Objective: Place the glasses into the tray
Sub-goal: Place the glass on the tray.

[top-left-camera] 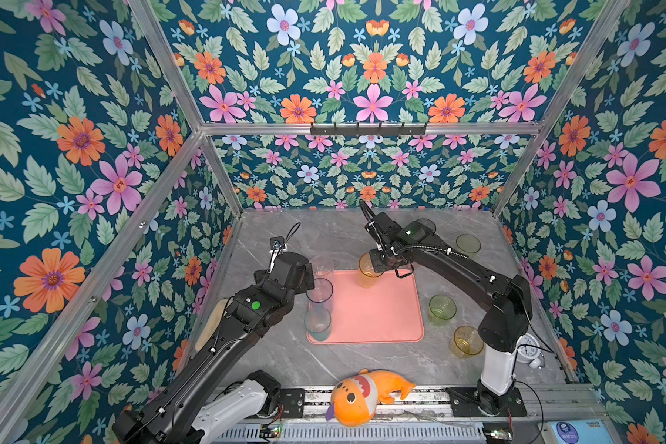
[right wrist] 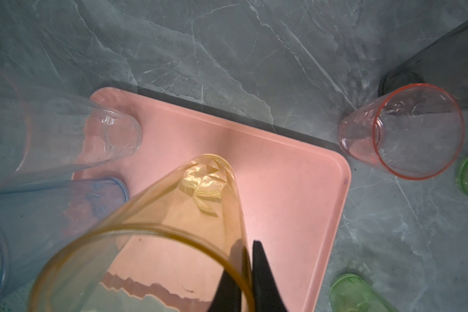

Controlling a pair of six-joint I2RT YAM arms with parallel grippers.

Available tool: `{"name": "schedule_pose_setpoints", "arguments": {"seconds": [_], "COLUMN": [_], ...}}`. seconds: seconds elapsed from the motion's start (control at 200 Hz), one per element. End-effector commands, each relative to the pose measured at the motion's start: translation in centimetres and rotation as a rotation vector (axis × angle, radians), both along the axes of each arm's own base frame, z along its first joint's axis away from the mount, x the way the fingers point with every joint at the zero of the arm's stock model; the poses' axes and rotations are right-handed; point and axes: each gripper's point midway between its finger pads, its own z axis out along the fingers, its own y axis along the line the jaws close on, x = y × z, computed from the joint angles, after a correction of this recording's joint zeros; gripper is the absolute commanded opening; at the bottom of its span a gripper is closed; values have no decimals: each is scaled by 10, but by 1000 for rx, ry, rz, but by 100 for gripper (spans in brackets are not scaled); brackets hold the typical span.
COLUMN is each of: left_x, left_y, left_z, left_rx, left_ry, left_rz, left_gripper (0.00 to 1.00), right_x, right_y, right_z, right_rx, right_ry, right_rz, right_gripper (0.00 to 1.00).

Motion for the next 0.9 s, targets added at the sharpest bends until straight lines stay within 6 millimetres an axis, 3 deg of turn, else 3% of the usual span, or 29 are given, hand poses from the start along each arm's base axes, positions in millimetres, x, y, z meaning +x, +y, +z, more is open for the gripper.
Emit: {"name": "schedule_pose_setpoints", "arguments": {"seconds": [0.0, 0.395, 0.895], "left_x": [0, -4, -1], "left_y": [2, 6, 3], "left_z": [1, -2, -7], "left_rx": [8, 10, 16], "left_ry": [-10, -2, 8], "left_rz": [6, 18, 14], "left_gripper": [99, 99, 99], "right_x": [6, 12, 18], "right_y": [5, 12, 10], "right_z": [-3, -23, -34], "right_rx": [14, -6, -53], "right_ry": [-15, 11, 19], "right_rz": [-10, -11, -19], "right_gripper": [0, 0, 0]}}
